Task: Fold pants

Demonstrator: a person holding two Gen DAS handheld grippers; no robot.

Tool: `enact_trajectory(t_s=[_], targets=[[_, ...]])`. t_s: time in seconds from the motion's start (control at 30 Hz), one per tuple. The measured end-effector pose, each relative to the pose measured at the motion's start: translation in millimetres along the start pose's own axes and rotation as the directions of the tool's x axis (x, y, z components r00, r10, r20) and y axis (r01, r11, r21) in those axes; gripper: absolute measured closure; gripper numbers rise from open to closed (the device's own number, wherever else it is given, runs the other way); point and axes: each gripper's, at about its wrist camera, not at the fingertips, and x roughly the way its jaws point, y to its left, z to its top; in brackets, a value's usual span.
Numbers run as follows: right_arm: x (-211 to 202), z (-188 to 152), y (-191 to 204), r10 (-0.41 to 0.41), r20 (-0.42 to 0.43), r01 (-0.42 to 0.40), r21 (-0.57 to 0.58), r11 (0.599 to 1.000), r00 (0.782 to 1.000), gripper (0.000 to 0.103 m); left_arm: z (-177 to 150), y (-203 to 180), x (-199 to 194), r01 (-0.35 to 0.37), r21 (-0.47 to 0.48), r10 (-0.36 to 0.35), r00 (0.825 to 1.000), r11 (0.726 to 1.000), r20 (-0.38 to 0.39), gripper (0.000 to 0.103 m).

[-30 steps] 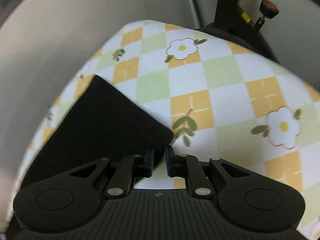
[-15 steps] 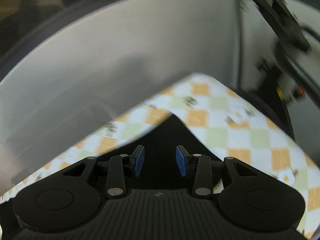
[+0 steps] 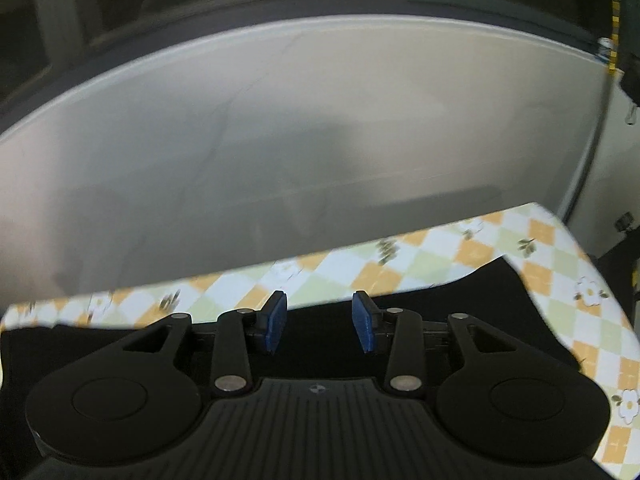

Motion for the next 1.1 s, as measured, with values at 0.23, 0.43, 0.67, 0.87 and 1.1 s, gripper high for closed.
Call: enact_trajectory(t_s=[0.23, 0.43, 0.67, 0.87, 1.1], targets=[[23, -24, 38, 0.047, -0.05, -0.051, -0.095, 0.994, 0.998, 0.064, -8, -26, 21, -0.018, 0.083, 0.022, 0.999, 0.996, -0.043, 0.07], [44, -29, 40, 0.108, -0.071, -0.117, -0.139, 0.983, 0.992, 0.064, -19, -37, 37, -0.025, 0.101, 0.033, 0.997, 0.995, -0.074, 0.071], [84, -25, 32, 0.164, -0.078, -0.176, -0.183, 0.967, 0.983, 0.064, -8, -61, 59, -0.076, 0.166, 0.09, 0.993, 0.983, -0.079, 0.071], [112, -23, 26, 0.187, -0.091, -0.2, -0.168, 0.965, 0.978, 0.064, 17, -90, 80, -0.086, 0.236, 0.098, 0.994, 0.968, -0.039, 0.071], [129, -7, 17, 0.182, -0.076, -0.192, -0.156, 0.969, 0.98, 0.064, 35, -102, 110, -0.047, 0.268, 0.058, 0.998, 0.962, -0.032, 0.073]])
